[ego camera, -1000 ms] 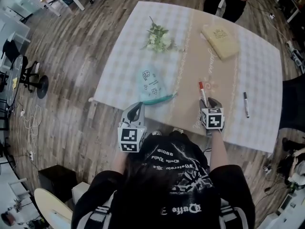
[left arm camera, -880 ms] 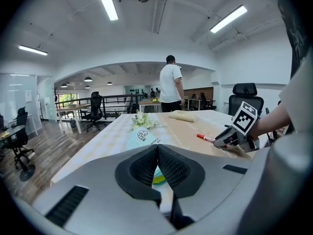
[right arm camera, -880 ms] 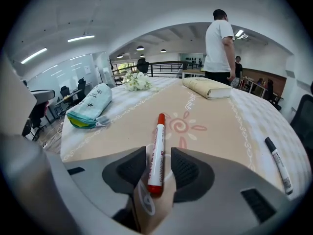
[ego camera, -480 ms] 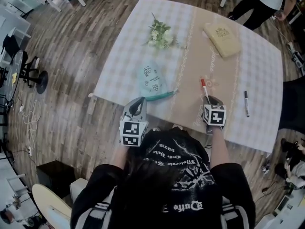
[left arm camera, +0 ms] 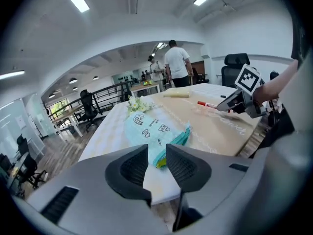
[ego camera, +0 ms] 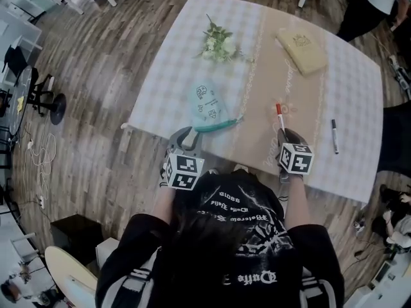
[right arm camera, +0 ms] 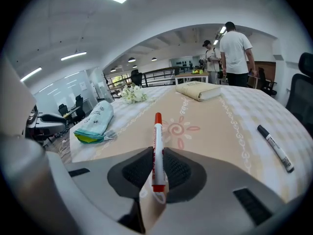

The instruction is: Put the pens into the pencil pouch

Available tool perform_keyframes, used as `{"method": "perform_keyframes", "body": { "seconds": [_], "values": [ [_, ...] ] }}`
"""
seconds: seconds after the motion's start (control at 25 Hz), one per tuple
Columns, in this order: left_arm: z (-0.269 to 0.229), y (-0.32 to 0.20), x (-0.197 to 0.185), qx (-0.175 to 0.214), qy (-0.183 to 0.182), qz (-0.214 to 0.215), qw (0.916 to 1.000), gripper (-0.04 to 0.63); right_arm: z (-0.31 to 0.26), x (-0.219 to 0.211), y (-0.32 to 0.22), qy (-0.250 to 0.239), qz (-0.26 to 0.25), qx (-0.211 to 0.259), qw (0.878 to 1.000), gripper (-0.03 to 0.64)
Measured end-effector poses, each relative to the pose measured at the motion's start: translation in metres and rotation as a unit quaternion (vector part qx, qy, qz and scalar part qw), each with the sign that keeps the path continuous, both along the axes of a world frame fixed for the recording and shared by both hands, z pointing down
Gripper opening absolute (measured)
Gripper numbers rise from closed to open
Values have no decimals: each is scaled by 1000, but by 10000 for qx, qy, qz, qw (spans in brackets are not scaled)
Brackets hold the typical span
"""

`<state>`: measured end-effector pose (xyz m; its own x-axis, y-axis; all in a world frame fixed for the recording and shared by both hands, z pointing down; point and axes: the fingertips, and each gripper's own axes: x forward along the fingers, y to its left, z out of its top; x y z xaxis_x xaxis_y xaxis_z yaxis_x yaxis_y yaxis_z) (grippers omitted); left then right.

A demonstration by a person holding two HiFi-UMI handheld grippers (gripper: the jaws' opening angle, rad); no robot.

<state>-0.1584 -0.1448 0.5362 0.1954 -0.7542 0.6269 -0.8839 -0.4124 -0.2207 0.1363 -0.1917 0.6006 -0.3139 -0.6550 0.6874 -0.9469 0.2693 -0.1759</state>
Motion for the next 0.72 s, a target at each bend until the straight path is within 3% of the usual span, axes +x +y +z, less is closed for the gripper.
{"method": "perform_keyframes", "body": {
  "seconds": [0.2,0.32,0.52,0.6,0.72],
  "values": [
    [24,2,-4,-342,-501,318,9976,167,-6,-3,16,-101,-110,75,9999,77],
    [39,1,-3,-623,-526,424,9958,207,-11,-8,25,-238,-197,114,9995,77],
    [50,-12,-2,-757,-438,362,9955,206,-18,-10,40,-217,-255,177,9993,77],
    [53,-16,-2,-822,-514,409,9945,184,-20,-10,44,-201,-250,188,9993,77],
    [51,-18,-3,-797,-650,424,9938,92,-21,-12,50,-227,-284,190,9992,77]
  ]
}}
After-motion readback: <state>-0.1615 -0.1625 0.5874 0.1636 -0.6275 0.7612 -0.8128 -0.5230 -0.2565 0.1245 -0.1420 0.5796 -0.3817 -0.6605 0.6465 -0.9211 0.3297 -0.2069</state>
